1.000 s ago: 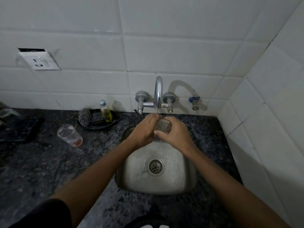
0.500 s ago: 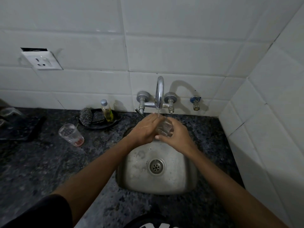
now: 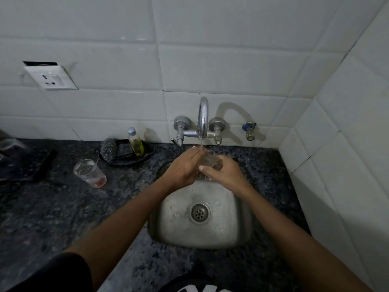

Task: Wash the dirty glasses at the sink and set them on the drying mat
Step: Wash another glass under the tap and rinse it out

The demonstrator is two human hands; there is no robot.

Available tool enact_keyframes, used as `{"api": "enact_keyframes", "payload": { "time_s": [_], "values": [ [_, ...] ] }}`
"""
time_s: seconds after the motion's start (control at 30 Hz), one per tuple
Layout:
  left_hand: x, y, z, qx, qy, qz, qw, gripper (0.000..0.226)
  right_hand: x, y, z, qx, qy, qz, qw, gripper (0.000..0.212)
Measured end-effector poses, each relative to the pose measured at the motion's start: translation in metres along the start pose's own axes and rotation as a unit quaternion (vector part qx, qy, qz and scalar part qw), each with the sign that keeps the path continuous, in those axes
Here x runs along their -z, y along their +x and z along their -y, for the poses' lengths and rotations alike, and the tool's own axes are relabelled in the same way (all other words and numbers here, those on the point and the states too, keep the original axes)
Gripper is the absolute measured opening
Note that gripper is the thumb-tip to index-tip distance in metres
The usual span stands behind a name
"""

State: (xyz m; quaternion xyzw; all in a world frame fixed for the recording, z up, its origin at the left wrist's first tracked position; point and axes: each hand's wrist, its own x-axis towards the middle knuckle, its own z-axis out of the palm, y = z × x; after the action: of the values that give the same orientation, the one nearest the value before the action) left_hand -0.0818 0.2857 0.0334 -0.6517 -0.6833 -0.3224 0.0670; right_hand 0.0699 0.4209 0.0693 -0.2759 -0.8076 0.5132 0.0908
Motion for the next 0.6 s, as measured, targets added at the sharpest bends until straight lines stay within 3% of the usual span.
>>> {"api": "enact_keyframes", "payload": {
  "time_s": [0.07,0.13,0.2,0.3,0.37,0.43,0.47,0.53,0.6],
  "values": [
    [-0.0002,0.0027,-0.0028,-0.001,-0.001,-0.002,1.0,0.057,-0.0013,-0.0045,0.0011,0.097,-0.14,-0.033,0.985,0.057],
    [0.0015,0.0071,-0.0028,-0.013,0.003,-0.009,1.0,0.054,-0.0031,-0.0086,-0.0013,0.147,-0.17,-0.057,0.973,0.068],
    [0.0029,0.0075,-0.0002,-0.02,0.013,-0.011,1.0,0.052,-0.0055,-0.01,-0.0018,0.11,-0.078,-0.05,0.99,0.064],
    [-0.0002,0.003,0.0045,-0.016,0.013,-0.013,1.0,0.05,-0.0054,-0.0048,0.0006,-0.031,0.105,0.008,0.994,0.054],
    [-0.0034,0.0021,0.0035,-0.004,0.016,-0.006,1.0,0.056,-0.0018,-0.004,0.0013,0.033,-0.016,-0.018,0.999,0.051],
    [-0.0044,0.003,0.0019,-0.002,0.019,-0.002,1.0,0.061,-0.0026,-0.0051,-0.0028,0.138,-0.162,-0.041,0.976,0.061],
    [-0.0046,0.0038,0.0024,-0.009,0.019,-0.004,1.0,0.061,-0.0035,-0.0058,-0.0045,0.155,-0.179,-0.044,0.971,0.066],
    [-0.0029,0.0063,0.0028,-0.018,0.02,-0.008,1.0,0.055,-0.0049,-0.0076,-0.002,0.121,-0.122,-0.043,0.984,0.067],
    [-0.0023,0.0069,0.0031,-0.022,0.018,-0.01,1.0,0.048,-0.0037,-0.0038,0.0034,0.026,-0.028,0.001,0.999,0.054]
  ]
}}
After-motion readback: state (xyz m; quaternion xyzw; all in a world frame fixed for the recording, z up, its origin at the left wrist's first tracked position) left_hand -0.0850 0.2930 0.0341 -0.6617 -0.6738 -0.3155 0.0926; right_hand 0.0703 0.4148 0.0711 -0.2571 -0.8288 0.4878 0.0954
